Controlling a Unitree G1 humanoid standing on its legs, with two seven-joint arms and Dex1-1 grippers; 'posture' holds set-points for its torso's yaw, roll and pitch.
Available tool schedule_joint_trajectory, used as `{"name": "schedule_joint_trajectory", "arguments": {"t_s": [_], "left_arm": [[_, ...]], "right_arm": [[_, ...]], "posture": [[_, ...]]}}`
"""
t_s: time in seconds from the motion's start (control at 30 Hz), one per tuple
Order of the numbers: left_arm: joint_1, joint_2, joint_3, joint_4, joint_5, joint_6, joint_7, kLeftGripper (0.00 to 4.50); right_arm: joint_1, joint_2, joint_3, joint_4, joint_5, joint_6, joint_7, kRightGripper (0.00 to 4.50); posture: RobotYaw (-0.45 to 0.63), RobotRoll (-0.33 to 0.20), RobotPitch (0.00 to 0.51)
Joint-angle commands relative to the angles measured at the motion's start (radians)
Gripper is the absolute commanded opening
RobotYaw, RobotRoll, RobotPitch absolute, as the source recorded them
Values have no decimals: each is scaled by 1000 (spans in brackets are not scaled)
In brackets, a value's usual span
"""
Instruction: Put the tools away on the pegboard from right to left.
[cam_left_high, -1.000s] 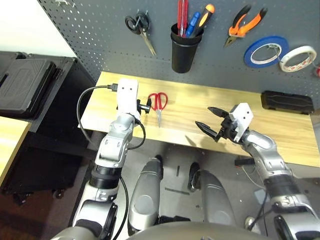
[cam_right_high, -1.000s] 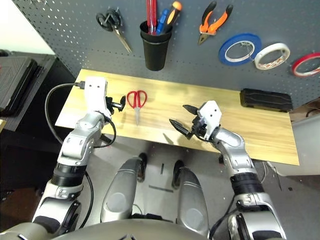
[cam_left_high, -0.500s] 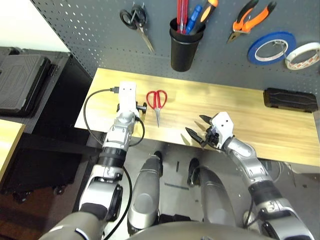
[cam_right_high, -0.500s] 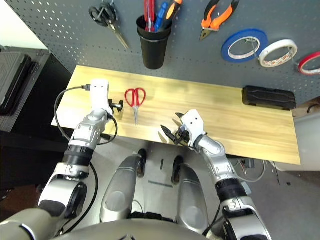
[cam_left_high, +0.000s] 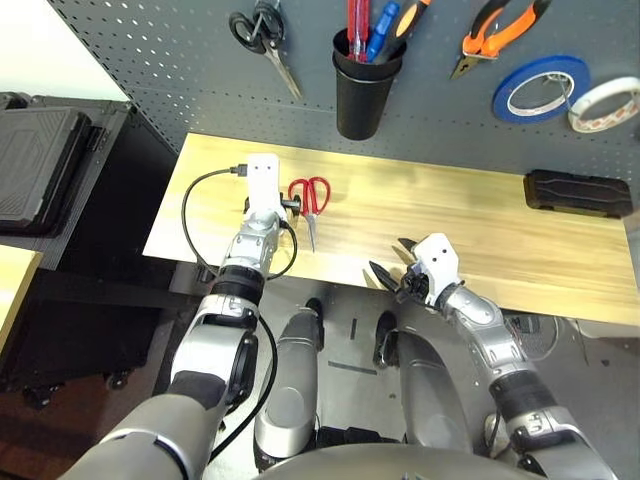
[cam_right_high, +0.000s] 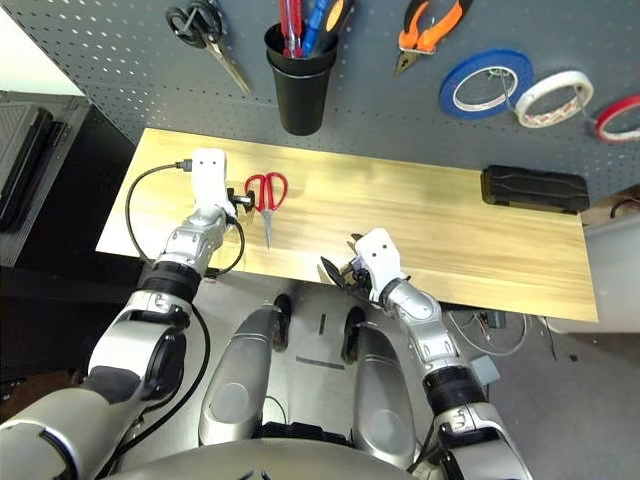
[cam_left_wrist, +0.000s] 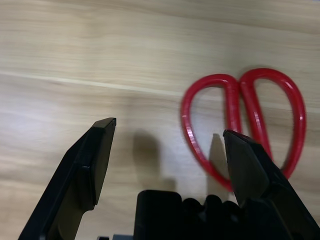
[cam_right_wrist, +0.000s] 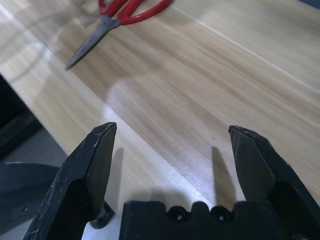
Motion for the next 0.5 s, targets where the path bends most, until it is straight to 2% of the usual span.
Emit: {"name": "schedule_joint_trajectory", "arguments": {"t_s": [0.03, 0.17, 0.27, 0.5], "left_arm": [[-4, 9, 6, 124, 14, -26, 13, 4460], [-19, 25, 10, 213, 15, -48, 26, 4460], [-23, 24, 10, 243, 12, -62, 20, 3879], [1, -17, 3, 223, 9, -57, 23, 1161]], "right_arm": [[31, -3, 2, -61, -3, 40, -22, 4500], [50, -17, 0, -134, 6, 78, -22, 4500], [57, -28, -3, -171, 12, 97, -17, 4500], [32, -79, -15, -165, 56, 82, 67, 4500]], "posture": [[148, 0, 400], [126, 0, 393], [119, 0, 392], [135, 0, 384]]}}
